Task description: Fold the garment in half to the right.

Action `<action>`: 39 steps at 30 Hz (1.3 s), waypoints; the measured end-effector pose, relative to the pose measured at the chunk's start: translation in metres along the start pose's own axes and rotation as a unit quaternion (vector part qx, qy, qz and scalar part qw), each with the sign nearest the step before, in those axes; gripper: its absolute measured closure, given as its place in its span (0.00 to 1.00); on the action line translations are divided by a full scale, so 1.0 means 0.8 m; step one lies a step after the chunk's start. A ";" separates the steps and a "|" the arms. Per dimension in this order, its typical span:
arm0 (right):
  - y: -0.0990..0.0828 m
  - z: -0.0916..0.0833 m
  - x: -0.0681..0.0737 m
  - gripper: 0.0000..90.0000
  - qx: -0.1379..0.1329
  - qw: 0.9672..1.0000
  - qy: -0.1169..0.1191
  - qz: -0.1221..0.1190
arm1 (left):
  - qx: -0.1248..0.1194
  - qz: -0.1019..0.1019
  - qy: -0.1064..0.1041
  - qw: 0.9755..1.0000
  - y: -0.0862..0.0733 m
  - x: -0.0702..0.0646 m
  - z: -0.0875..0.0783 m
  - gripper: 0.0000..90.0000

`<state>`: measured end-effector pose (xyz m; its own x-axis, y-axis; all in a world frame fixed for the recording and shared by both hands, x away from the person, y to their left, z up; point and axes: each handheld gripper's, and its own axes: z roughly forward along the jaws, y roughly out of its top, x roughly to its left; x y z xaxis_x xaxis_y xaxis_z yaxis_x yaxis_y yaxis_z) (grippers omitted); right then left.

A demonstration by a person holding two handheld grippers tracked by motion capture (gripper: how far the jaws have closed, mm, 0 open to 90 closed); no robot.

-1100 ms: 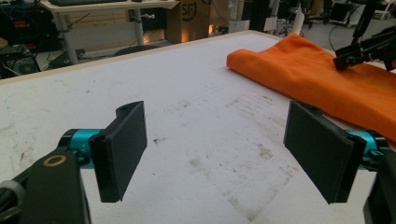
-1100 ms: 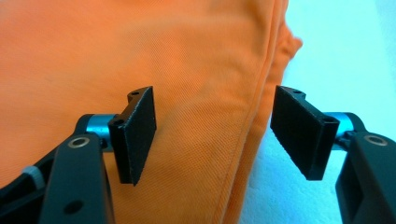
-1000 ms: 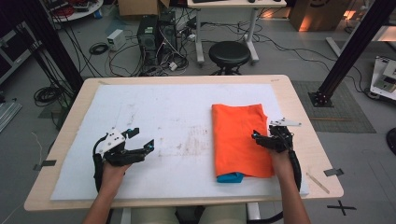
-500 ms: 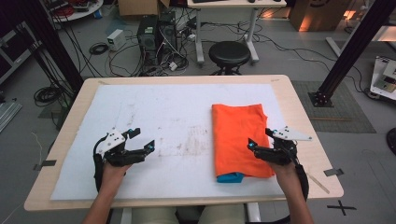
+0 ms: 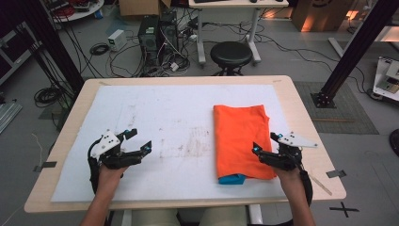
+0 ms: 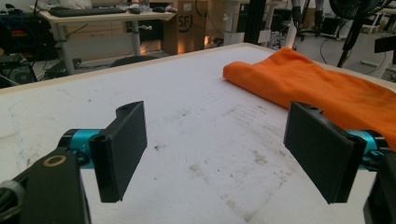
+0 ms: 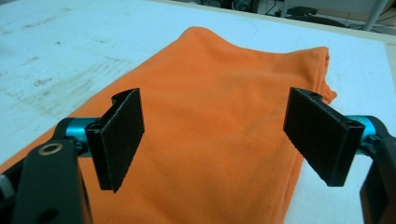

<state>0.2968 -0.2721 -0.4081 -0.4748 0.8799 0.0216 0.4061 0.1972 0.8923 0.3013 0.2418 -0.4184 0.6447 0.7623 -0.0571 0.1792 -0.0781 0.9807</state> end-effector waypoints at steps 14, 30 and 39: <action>0.003 -0.001 0.006 0.23 -0.016 1.000 0.009 -0.007 | -0.007 0.000 0.005 1.000 0.003 0.003 -0.007 0.24; 0.001 -0.008 0.001 0.23 -0.021 1.000 0.005 -0.001 | -0.008 -0.004 0.002 1.000 0.004 0.003 -0.002 0.24; -0.001 -0.009 -0.003 0.23 -0.021 1.000 0.004 0.002 | -0.006 -0.003 0.002 1.000 0.004 0.001 0.000 0.24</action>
<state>0.2921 -0.2776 -0.4057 -0.4791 0.8773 0.0277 0.3752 0.1762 0.9101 0.3021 0.2423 -0.4151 0.6406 0.7653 -0.0627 0.1748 -0.0658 0.9824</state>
